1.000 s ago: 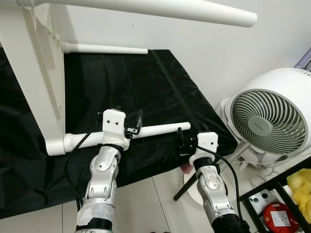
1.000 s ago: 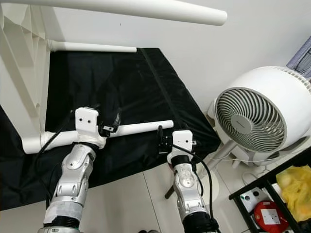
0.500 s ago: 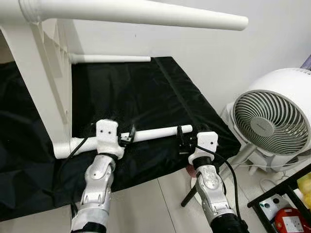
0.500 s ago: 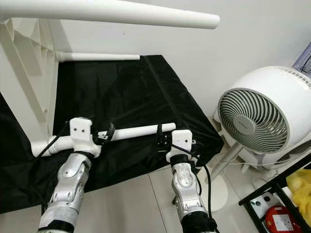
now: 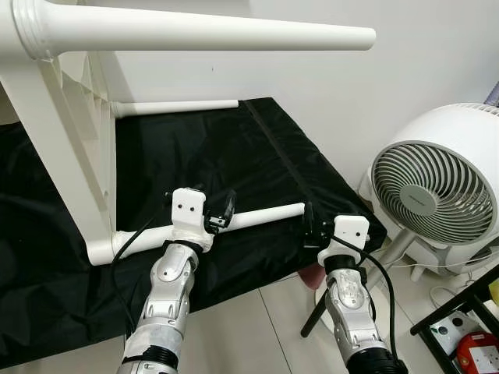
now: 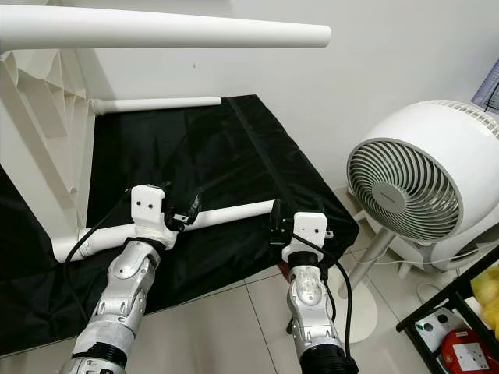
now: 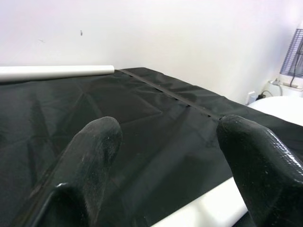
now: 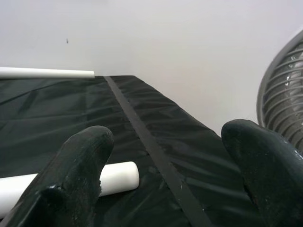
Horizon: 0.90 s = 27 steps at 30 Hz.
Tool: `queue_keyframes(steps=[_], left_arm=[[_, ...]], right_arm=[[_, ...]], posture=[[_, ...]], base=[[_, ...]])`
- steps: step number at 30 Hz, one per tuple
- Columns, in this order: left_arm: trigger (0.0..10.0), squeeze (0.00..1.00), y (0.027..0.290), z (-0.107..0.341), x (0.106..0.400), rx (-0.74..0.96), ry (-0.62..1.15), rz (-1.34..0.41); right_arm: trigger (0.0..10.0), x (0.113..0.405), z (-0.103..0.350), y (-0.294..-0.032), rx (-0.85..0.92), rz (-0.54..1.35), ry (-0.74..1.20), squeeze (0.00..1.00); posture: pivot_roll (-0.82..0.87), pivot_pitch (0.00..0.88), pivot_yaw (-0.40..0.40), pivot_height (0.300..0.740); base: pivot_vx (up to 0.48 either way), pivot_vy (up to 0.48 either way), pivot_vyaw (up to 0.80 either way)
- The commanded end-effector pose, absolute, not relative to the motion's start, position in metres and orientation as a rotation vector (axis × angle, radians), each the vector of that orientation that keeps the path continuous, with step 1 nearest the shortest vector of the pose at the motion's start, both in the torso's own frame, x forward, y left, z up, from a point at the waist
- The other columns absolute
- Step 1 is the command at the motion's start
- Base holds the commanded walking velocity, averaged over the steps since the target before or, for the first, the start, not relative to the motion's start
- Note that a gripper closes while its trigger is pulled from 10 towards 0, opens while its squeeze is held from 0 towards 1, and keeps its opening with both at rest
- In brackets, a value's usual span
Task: Building children table
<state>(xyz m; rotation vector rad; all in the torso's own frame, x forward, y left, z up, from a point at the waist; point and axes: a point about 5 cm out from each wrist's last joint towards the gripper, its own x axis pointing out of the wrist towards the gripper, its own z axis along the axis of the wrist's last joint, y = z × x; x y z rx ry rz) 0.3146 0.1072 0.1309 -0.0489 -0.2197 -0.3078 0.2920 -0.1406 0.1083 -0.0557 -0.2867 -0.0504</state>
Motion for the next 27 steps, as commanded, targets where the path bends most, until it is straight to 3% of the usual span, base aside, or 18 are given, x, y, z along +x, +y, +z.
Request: queue_keyframes(steps=[1,20,21,22,23,27], left_arm=[[10.0,0.0,0.109,0.128,0.313,-0.043,-0.22,-0.318],[10.0,0.0,0.115,0.125,0.307,0.016,-0.244,-0.276],[10.0,0.0,0.115,0.125,0.306,0.0,-0.244,-0.287],[10.0,0.0,0.115,0.125,0.306,-0.011,-0.245,-0.295],[10.0,1.0,0.114,0.125,0.305,-0.03,-0.249,-0.306],[10.0,1.0,0.114,0.128,0.303,-0.026,-0.268,-0.314]], right_arm=[[10.0,0.291,0.107,-0.141,-0.061,-0.038,-0.286,0.0],[10.0,0.292,0.106,-0.137,-0.065,0.001,-0.274,0.0],[10.0,0.292,0.105,-0.136,-0.046,0.016,-0.271,1.0],[10.0,0.291,0.105,-0.136,-0.032,0.027,-0.27,1.0],[10.0,0.291,0.105,-0.136,-0.031,0.03,-0.271,1.0],[10.0,0.29,0.106,-0.136,-0.045,0.027,-0.274,1.0]], posture=[[-0.04,0.0,-0.029,0.74],[-0.01,0.0,-0.068,0.74],[-0.01,0.0,-0.071,0.74],[-0.01,0.001,-0.072,0.74],[-0.01,0.003,-0.074,0.74],[-0.01,0.007,-0.076,0.74]], base=[[0.0,0.0,0.0],[0.0,0.0,0.0],[0.0,0.0,0.0],[0.0,0.0,0.0],[0.0,0.0,0.0],[0.0,0.0,0.0]])
